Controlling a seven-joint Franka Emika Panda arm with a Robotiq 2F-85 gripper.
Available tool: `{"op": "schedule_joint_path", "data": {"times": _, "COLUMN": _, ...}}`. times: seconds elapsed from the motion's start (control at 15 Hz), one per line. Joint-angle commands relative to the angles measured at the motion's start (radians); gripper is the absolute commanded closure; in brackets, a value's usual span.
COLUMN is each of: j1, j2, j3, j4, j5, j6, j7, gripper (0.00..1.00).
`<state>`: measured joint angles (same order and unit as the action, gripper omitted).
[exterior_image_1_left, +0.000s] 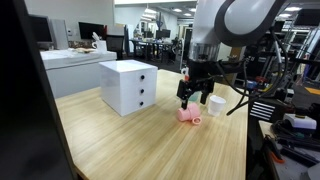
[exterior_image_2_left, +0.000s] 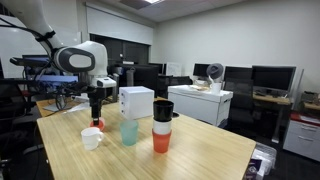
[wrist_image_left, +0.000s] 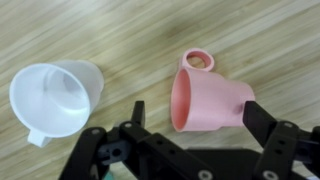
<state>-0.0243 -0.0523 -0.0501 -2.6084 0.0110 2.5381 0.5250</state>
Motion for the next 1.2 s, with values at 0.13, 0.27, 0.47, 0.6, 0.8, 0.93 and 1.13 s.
{"op": "schedule_joint_path", "data": {"times": 0.13, "j1": 0.003, "j2": -0.052, "j3": 0.039, "j4": -0.087, "j5": 0.001, "j6": 0.083, "j7": 0.045, "gripper": 0.41}}
{"op": "schedule_joint_path", "data": {"times": 0.27, "j1": -0.001, "j2": -0.064, "j3": 0.058, "j4": -0.101, "j5": -0.055, "j6": 0.107, "j7": 0.069, "gripper": 0.55}}
{"op": "schedule_joint_path", "data": {"times": 0.47, "j1": -0.013, "j2": -0.082, "j3": 0.088, "j4": -0.106, "j5": -0.194, "j6": 0.093, "j7": 0.119, "gripper": 0.74}}
{"op": "schedule_joint_path", "data": {"times": 0.6, "j1": -0.019, "j2": -0.093, "j3": 0.105, "j4": -0.098, "j5": -0.273, "j6": 0.056, "j7": 0.141, "gripper": 0.84}}
{"op": "schedule_joint_path", "data": {"times": 0.8, "j1": -0.020, "j2": -0.106, "j3": 0.135, "j4": -0.079, "j5": -0.423, "j6": -0.035, "j7": 0.183, "gripper": 0.94}}
{"op": "schedule_joint_path", "data": {"times": 0.93, "j1": -0.005, "j2": -0.107, "j3": 0.151, "j4": -0.066, "j5": -0.497, "j6": -0.106, "j7": 0.184, "gripper": 0.99}}
{"op": "schedule_joint_path", "data": {"times": 1.13, "j1": 0.018, "j2": -0.092, "j3": 0.157, "j4": -0.051, "j5": -0.484, "j6": -0.180, "j7": 0.102, "gripper": 0.95}}
